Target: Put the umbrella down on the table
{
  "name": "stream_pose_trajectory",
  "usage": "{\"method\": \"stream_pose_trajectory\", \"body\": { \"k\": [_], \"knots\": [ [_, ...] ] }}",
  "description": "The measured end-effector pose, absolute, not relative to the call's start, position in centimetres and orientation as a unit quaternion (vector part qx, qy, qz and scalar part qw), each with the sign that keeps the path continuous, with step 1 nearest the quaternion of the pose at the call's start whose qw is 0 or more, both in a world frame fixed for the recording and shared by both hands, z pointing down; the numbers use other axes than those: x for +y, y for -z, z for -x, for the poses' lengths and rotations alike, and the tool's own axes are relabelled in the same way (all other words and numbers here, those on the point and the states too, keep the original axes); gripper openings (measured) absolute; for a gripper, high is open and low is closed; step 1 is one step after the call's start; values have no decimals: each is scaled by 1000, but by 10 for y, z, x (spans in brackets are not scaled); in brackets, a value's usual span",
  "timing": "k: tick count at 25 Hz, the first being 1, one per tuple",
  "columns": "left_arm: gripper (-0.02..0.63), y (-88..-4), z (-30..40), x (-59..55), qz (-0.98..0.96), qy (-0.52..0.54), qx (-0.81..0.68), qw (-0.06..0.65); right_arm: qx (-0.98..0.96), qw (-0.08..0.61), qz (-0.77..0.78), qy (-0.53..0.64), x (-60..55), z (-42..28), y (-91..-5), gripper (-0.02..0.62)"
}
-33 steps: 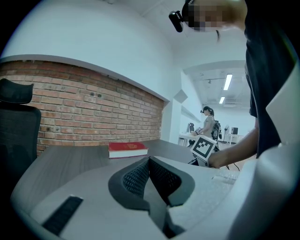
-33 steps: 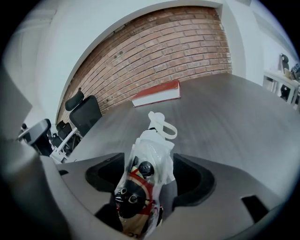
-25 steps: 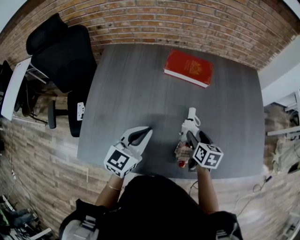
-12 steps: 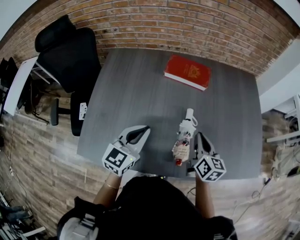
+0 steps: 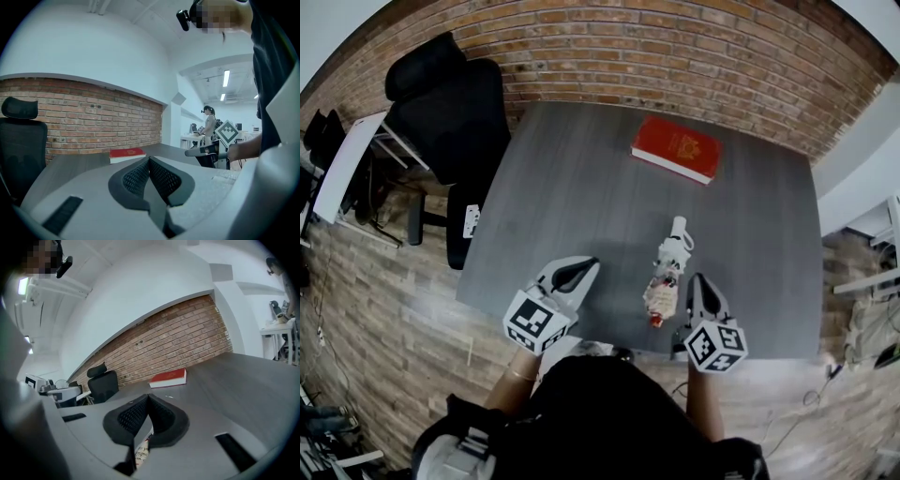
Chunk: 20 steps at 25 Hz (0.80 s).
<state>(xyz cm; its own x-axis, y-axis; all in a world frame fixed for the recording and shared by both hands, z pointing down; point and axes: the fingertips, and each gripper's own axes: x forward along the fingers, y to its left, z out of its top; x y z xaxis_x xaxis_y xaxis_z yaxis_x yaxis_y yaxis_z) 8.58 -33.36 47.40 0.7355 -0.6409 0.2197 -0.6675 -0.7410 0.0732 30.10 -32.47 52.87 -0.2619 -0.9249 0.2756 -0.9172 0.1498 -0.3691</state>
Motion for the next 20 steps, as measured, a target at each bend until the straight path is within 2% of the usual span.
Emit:
{"method": "stream_pose_trajectory", "body": {
  "k": [4, 20],
  "knots": [
    [2, -470, -85, -332, -932, -80, -350, 54, 756, 4, 614, 226, -321, -304, -523, -5],
    [2, -471, -78, -331, -929, -84, -358, 52, 756, 13, 604, 254, -322, -296, -528, -5]
  ]
}}
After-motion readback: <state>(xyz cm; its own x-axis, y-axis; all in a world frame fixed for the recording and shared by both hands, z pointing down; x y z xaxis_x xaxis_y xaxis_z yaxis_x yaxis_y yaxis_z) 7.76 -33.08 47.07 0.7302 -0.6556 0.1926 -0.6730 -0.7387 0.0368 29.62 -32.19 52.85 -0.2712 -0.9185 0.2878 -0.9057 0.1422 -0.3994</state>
